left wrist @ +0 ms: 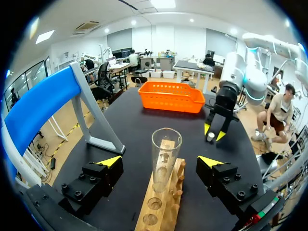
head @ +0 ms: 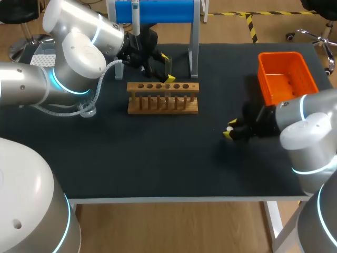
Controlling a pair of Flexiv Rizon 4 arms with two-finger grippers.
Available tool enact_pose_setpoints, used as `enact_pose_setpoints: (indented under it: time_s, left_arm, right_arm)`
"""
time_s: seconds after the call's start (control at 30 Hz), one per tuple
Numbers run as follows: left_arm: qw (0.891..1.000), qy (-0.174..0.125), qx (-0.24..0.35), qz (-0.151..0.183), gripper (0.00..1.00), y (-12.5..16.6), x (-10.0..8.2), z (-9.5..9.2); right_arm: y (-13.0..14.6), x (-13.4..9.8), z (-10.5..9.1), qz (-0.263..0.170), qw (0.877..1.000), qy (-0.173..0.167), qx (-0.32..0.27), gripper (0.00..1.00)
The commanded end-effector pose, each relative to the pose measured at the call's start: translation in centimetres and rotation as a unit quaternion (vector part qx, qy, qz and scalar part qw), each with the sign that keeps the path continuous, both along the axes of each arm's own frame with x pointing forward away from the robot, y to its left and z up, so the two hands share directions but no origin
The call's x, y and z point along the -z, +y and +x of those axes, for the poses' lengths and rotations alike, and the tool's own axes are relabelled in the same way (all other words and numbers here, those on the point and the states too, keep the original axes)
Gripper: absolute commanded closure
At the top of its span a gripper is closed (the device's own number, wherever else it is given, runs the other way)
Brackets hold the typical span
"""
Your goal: Invert the test tube, pick up the pipette, mount the tip to pipette, aspirate from beaker and dispense into the tube, eject the tip, return the pipette, and cap with the stopper.
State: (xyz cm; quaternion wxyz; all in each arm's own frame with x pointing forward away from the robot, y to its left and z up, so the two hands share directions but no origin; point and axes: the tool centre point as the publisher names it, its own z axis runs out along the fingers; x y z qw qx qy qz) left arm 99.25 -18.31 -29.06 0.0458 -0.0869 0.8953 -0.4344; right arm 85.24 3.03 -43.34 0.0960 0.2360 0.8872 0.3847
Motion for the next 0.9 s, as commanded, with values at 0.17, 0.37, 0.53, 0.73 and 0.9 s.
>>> enact_pose_setpoints:
  time_s: [0.17,0.37,0.53,0.73,0.9]
  left_arm:
    - [1.000,0.002,0.001,0.002,0.00,0.0,-0.1,0.1]
    - [1.000,0.002,0.001,0.002,0.00,0.0,-0.1,0.1]
    - [1.000,0.002,0.001,0.002,0.00,0.0,-0.1,0.1]
    - [1.000,0.002,0.001,0.002,0.00,0.0,-0.1,0.1]
    - [1.000,0.002,0.001,0.002,0.00,0.0,-0.1,0.1]
  right_arm:
    - [0.1,0.3,0.1,-0.003,1.000,-0.001,0.004,0.80]
    - [0.0,0.4,0.1,-0.004,1.000,0.000,0.006,1.00]
    - [-0.2,-0.1,0.0,-0.003,1.000,0.000,0.006,1.00]
    - [-0.8,-4.9,-0.3,0.005,1.000,-0.008,-0.005,1.00]
    - [-1.5,-9.9,-0.5,0.004,0.999,-0.027,-0.041,1.00]
